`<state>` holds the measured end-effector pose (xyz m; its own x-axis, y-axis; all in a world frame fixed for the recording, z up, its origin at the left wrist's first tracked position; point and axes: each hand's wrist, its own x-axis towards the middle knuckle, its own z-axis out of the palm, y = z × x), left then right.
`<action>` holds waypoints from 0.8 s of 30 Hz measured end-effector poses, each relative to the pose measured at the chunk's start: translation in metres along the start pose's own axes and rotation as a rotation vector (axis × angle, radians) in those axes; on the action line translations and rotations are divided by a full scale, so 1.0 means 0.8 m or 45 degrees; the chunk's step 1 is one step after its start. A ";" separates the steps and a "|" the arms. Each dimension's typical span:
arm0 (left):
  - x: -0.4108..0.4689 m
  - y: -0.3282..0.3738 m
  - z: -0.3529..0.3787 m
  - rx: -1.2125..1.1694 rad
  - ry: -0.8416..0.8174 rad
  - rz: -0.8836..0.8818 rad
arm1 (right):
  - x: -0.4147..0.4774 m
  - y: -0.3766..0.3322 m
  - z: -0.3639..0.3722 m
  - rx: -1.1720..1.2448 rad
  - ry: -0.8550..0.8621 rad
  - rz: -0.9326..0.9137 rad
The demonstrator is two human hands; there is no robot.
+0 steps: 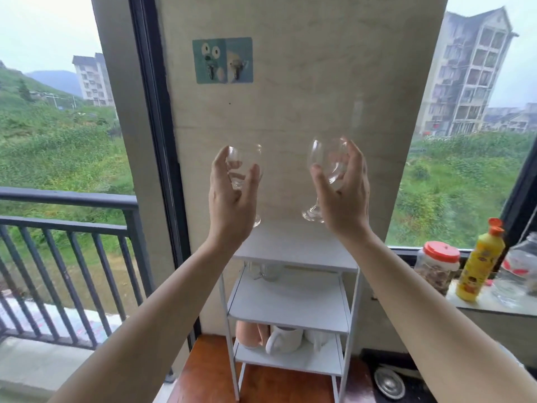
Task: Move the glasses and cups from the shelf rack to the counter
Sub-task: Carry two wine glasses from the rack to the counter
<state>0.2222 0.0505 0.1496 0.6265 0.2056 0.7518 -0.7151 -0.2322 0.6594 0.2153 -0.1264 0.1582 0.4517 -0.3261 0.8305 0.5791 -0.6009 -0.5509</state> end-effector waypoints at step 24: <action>-0.421 0.341 0.269 -0.701 -0.584 -0.138 | -0.233 -0.036 -0.656 -0.666 0.509 0.195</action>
<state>-0.1174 -0.2864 0.0768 0.6834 -0.2469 0.6870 -0.6185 0.3039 0.7246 -0.2418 -0.4317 0.0623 0.1586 -0.6202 0.7682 0.0784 -0.7677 -0.6360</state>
